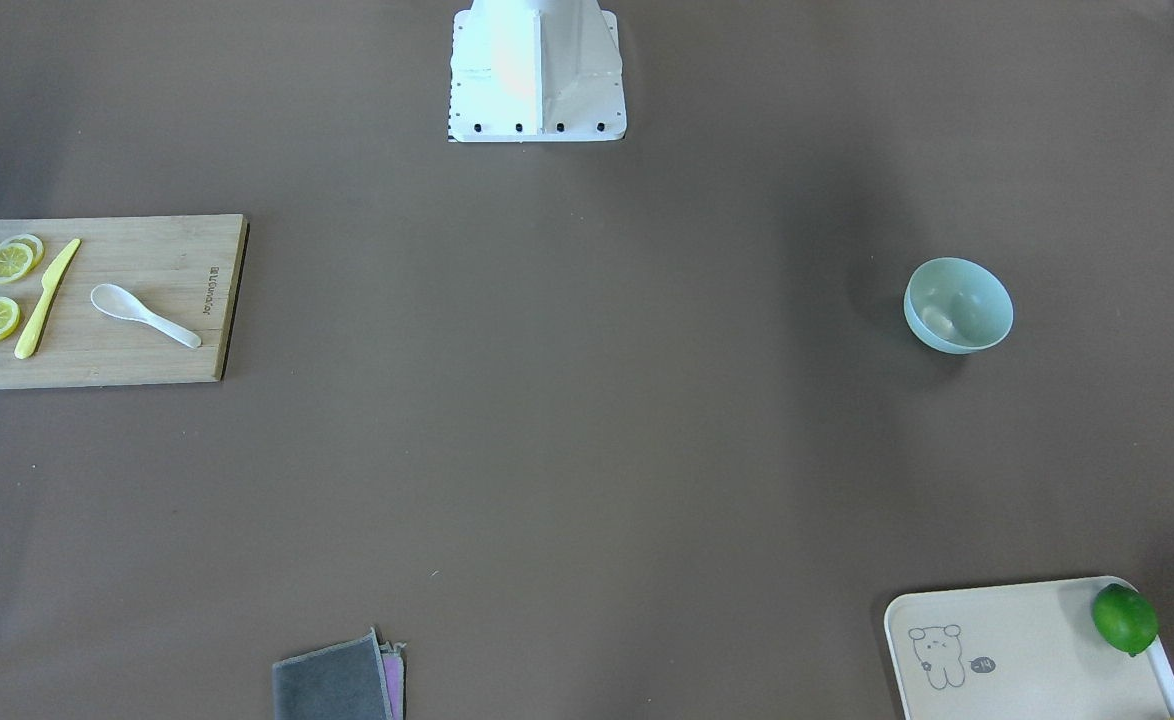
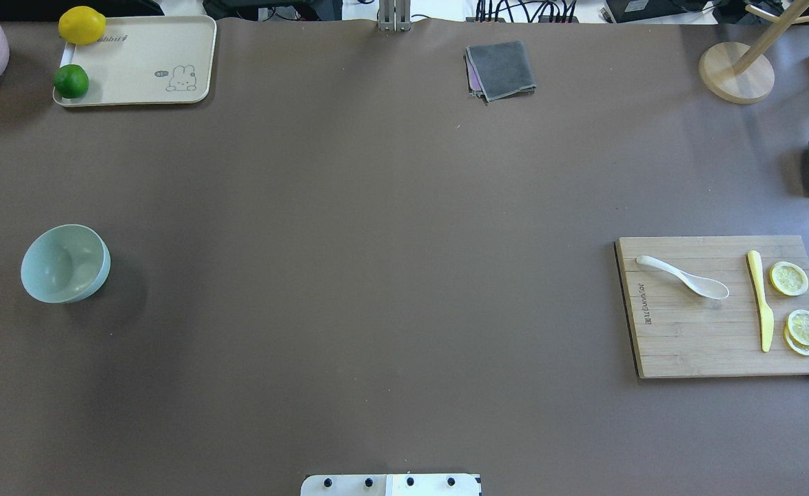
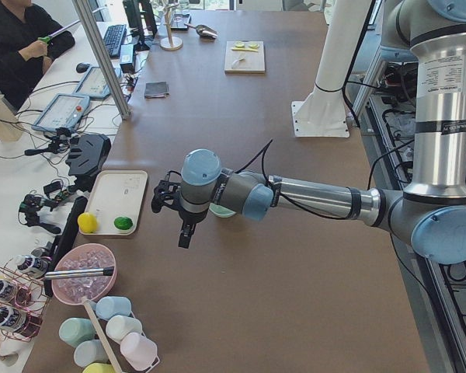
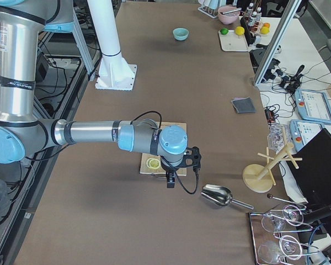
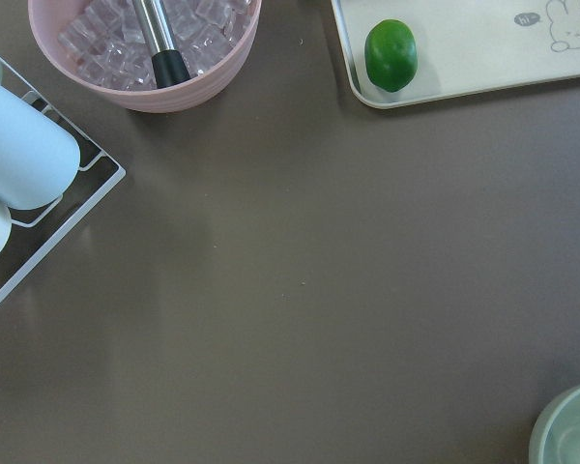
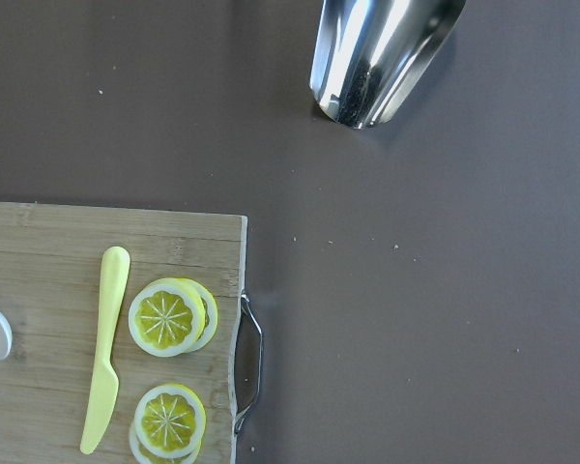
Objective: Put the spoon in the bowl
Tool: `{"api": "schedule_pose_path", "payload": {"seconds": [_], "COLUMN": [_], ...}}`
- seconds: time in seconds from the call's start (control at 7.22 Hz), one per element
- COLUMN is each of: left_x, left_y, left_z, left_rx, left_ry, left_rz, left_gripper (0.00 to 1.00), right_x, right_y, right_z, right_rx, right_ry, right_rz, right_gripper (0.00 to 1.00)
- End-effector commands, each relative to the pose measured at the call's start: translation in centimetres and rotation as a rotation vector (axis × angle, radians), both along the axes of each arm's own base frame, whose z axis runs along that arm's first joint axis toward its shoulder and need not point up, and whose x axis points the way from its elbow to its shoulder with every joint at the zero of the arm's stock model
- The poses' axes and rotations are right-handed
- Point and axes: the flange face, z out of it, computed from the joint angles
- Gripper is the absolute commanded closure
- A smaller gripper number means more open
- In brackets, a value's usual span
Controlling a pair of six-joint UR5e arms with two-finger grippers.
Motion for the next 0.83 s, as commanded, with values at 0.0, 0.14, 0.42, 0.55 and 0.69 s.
{"api": "schedule_pose_path", "payload": {"seconds": [0.0,0.14,0.42,0.55,0.69], "left_x": [-0.07,-0.06,0.01,0.02,0.02], "left_y": [-0.01,0.06,0.05,-0.01,-0.01], "left_z": [-0.06,0.00,0.00,-0.07,0.00], "left_rx": [0.004,-0.002,-0.002,0.000,-0.003], "left_ry": [0.000,0.002,0.002,0.002,0.003], "left_rz": [0.002,-0.002,0.000,0.000,-0.001], "left_gripper": [0.02,0.02,0.02,0.02,0.02], "right_x": [0.02,0.01,-0.01,-0.01,-0.03], "right_y": [-0.02,-0.02,0.39,0.47,0.48], "right_z": [0.07,0.13,0.43,0.56,0.57], "right_rx": [-0.003,-0.003,-0.010,-0.013,-0.016], "right_ry": [0.003,0.002,0.001,0.001,0.000], "right_rz": [0.001,0.000,0.001,0.001,0.002], "right_gripper": [0.00,0.00,0.00,0.00,0.00]}}
